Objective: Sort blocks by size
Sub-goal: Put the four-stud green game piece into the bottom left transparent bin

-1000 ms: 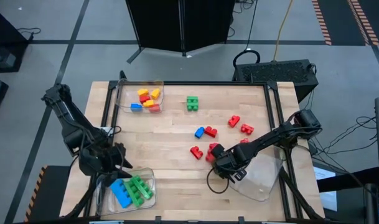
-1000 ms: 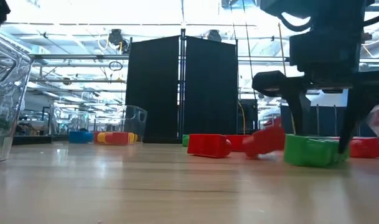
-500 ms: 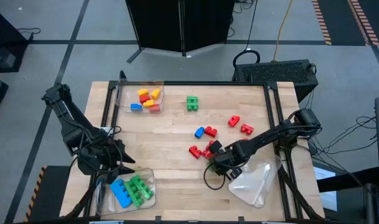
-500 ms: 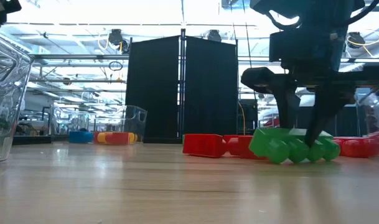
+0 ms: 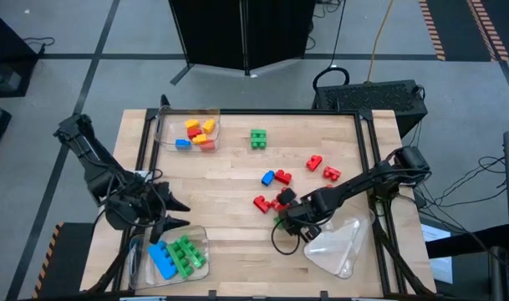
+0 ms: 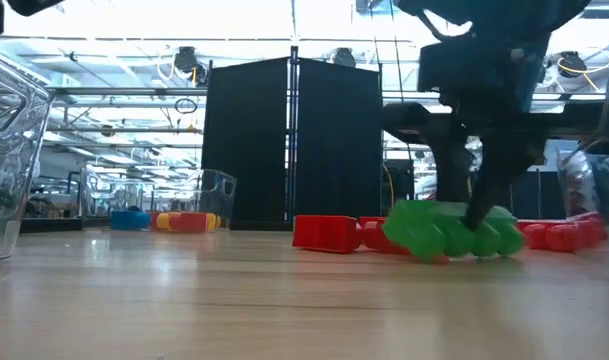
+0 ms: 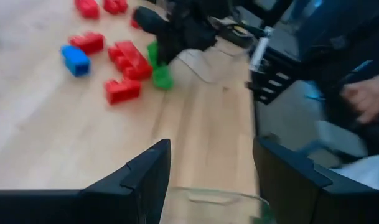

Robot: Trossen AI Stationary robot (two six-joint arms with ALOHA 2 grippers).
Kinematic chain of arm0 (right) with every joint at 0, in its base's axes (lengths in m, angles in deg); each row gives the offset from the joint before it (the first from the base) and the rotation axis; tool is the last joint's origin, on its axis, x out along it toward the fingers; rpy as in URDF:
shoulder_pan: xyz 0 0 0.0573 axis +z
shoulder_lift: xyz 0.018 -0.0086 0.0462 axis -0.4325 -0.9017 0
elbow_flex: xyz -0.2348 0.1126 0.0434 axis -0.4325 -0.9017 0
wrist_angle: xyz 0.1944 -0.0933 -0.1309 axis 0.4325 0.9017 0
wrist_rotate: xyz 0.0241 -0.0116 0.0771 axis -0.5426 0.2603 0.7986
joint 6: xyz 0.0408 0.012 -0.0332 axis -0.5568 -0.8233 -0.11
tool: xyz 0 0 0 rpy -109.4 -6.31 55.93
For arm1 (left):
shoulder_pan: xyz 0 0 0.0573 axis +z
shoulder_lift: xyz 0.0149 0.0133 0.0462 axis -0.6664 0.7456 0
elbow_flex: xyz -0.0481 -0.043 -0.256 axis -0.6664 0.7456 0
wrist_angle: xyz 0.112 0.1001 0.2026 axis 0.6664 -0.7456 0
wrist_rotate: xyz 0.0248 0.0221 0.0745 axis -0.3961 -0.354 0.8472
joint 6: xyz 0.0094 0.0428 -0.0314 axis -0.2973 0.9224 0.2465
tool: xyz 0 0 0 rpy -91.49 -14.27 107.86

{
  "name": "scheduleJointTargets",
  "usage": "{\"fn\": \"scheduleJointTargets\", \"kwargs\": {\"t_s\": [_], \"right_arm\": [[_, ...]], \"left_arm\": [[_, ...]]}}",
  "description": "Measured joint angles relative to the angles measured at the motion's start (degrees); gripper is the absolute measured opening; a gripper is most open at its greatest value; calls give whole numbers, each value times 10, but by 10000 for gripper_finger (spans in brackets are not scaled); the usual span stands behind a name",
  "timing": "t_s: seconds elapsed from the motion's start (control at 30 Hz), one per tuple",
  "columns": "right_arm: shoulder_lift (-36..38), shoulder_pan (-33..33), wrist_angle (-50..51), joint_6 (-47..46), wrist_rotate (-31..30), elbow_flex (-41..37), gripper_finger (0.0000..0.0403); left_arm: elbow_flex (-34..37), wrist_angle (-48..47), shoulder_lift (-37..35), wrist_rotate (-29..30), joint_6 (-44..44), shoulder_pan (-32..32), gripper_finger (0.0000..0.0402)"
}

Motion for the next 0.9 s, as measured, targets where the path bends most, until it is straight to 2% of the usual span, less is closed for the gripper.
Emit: {"fn": "scheduleJointTargets", "kwargs": {"t_s": [0.23,0.33,0.43,0.57,0.73,0.9], "right_arm": [[-1,0,0,-5,-45,58,59],[0,0,-7,0,-64,81,59],[0,0,-18,2,-108,102,59],[0,0,-61,14,-192,114,58],[0,0,-131,38,-255,114,55],[0,-1,-154,50,-272,114,45]], "left_arm": [[0,0,36,79,78,24,228],[0,0,61,105,81,38,228],[0,14,91,115,82,53,228],[0,78,141,141,94,72,233],[0,136,201,141,90,114,268],[0,160,240,137,122,151,311]]}}
